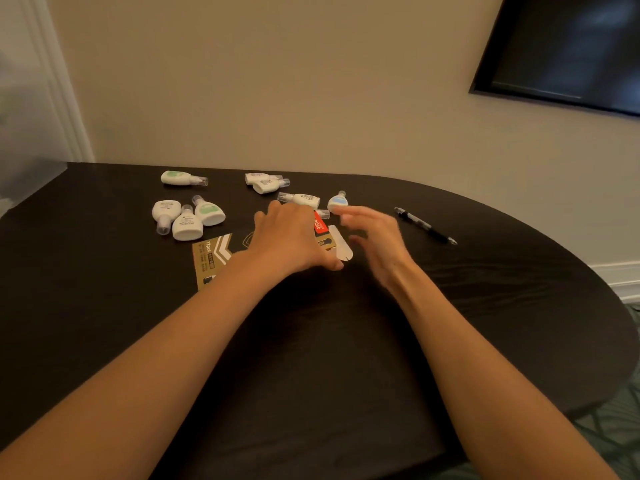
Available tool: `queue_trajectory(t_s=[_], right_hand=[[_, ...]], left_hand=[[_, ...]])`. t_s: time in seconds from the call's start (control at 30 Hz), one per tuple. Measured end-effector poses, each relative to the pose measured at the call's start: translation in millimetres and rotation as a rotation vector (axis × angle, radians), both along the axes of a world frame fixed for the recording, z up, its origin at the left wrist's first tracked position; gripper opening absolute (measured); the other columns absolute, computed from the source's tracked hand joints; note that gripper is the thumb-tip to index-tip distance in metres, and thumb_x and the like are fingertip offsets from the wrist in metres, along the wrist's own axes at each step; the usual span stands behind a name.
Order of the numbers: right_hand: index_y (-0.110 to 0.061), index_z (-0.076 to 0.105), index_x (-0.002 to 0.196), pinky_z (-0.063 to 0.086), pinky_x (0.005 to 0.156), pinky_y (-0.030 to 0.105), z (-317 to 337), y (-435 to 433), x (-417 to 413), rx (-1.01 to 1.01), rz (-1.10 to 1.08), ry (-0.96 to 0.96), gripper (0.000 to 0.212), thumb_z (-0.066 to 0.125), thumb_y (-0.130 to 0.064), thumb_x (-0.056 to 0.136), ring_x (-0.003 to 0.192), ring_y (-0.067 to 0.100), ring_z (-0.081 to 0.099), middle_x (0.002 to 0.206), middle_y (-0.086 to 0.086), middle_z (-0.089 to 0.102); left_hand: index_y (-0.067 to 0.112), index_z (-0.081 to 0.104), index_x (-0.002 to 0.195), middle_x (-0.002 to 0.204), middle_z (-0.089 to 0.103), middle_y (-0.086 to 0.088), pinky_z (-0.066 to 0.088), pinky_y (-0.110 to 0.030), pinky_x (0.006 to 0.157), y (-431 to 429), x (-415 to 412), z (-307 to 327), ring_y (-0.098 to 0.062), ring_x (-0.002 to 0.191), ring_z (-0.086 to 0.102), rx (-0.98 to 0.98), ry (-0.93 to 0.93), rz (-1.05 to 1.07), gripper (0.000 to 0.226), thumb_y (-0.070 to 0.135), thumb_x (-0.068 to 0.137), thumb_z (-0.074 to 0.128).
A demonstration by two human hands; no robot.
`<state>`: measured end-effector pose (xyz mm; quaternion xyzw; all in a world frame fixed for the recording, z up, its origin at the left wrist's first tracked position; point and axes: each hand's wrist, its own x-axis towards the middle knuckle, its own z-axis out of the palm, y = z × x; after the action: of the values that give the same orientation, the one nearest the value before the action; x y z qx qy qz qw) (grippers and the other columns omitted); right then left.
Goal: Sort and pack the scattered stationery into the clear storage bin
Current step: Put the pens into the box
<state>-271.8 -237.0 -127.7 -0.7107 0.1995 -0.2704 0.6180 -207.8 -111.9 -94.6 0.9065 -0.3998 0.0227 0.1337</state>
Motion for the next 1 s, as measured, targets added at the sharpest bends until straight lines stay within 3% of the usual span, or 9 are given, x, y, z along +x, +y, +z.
queue_trajectory(t_s=[0.13, 0.23, 0.33, 0.43, 0.57, 0.7, 0.83, 0.93, 1.0], right_hand=[[-0.017, 0.066, 0.114, 0.045, 0.098, 0.036, -17.1, -56.6, -2.0, -0.385, -0.588, 0.220, 0.032, 0.054, -0.004, 0.087, 0.115, 0.020, 0.051, 0.124, 0.007, 0.056], [-0.014, 0.056, 0.127, 0.039, 0.100, 0.034, -18.1, -96.5, -12.4, -0.401, -0.794, 0.376, 0.039, 0.052, -0.003, 0.090, 0.127, 0.025, 0.035, 0.138, 0.009, 0.039], [-0.009, 0.048, 0.133, 0.040, 0.095, 0.037, -16.2, -119.9, -17.3, -0.494, -0.811, 0.561, 0.040, 0.052, -0.009, 0.093, 0.130, 0.027, 0.030, 0.139, 0.012, 0.038], [-0.004, 0.055, 0.124, 0.047, 0.091, 0.040, -19.5, -134.9, -13.4, -0.604, -0.733, 0.702, 0.032, 0.053, -0.014, 0.093, 0.122, 0.029, 0.037, 0.126, 0.016, 0.049], [-0.002, 0.065, 0.105, 0.052, 0.082, 0.039, -16.7, -138.4, -9.0, -0.680, -0.653, 0.707, 0.020, 0.059, -0.013, 0.089, 0.098, 0.027, 0.057, 0.107, 0.015, 0.061], [-0.004, 0.065, 0.094, 0.055, 0.077, 0.037, -8.8, -116.7, -5.5, -0.706, -0.503, 0.712, 0.017, 0.067, -0.018, 0.084, 0.082, 0.023, 0.062, 0.091, 0.011, 0.063], [-0.011, 0.062, 0.087, 0.054, 0.077, 0.035, 2.5, -87.8, -5.5, -0.515, -0.429, 0.439, 0.005, 0.064, -0.013, 0.083, 0.081, 0.018, 0.062, 0.084, 0.004, 0.061], [-0.009, 0.059, 0.099, 0.046, 0.058, 0.020, 13.2, -55.7, -5.3, -0.130, -0.264, 0.208, 0.011, 0.056, -0.009, 0.089, 0.065, 0.008, 0.053, 0.080, 0.001, 0.056], [-0.007, 0.058, 0.096, 0.037, 0.048, 0.016, 17.0, -31.7, -3.7, 0.075, -0.105, 0.134, 0.010, 0.050, -0.005, 0.089, 0.054, 0.006, 0.044, 0.075, 0.003, 0.053]], left_hand=[[0.015, 0.046, 0.126, 0.129, 0.049, -0.007, 0.033, -0.039, 0.098, -15.5, -2.2, -2.6, -0.026, 0.122, 0.040, 0.040, 0.004, 0.017, 0.080, 0.063, 0.067, 0.069], [0.013, 0.045, 0.127, 0.130, 0.048, -0.008, 0.033, -0.039, 0.098, -36.9, 1.3, -8.0, -0.027, 0.123, 0.039, 0.038, 0.012, 0.013, 0.079, 0.062, 0.069, 0.068], [0.013, 0.046, 0.126, 0.128, 0.049, -0.008, 0.033, -0.039, 0.097, -52.1, 3.8, -13.8, -0.027, 0.122, 0.039, 0.053, -0.004, -0.006, 0.075, 0.061, 0.071, 0.067], [0.014, 0.045, 0.127, 0.129, 0.048, -0.007, 0.033, -0.039, 0.098, -60.7, 6.7, -18.6, -0.026, 0.123, 0.039, 0.069, -0.003, -0.023, 0.079, 0.064, 0.070, 0.066], [0.016, 0.041, 0.131, 0.134, 0.046, -0.004, 0.034, -0.038, 0.098, -61.1, 12.4, -19.9, -0.025, 0.125, 0.038, 0.089, 0.035, -0.032, 0.089, 0.070, 0.065, 0.065], [0.017, 0.042, 0.132, 0.133, 0.047, -0.006, 0.033, -0.039, 0.098, -56.0, 12.9, -13.3, -0.025, 0.124, 0.038, 0.079, 0.014, -0.063, 0.086, 0.069, 0.068, 0.064], [0.017, 0.033, 0.138, 0.140, 0.039, -0.006, 0.030, -0.040, 0.103, -41.1, 11.8, -8.2, -0.026, 0.129, 0.032, 0.068, -0.035, -0.084, 0.095, 0.065, 0.065, 0.069], [0.018, 0.035, 0.137, 0.138, 0.041, -0.004, 0.032, -0.038, 0.100, -20.9, 16.3, -7.8, -0.024, 0.126, 0.035, 0.087, -0.027, -0.105, 0.093, 0.064, 0.065, 0.070], [0.019, 0.033, 0.139, 0.137, 0.042, -0.003, 0.033, -0.037, 0.100, -3.4, 21.2, -4.3, -0.023, 0.125, 0.036, 0.104, -0.011, -0.123, 0.091, 0.060, 0.067, 0.070]])
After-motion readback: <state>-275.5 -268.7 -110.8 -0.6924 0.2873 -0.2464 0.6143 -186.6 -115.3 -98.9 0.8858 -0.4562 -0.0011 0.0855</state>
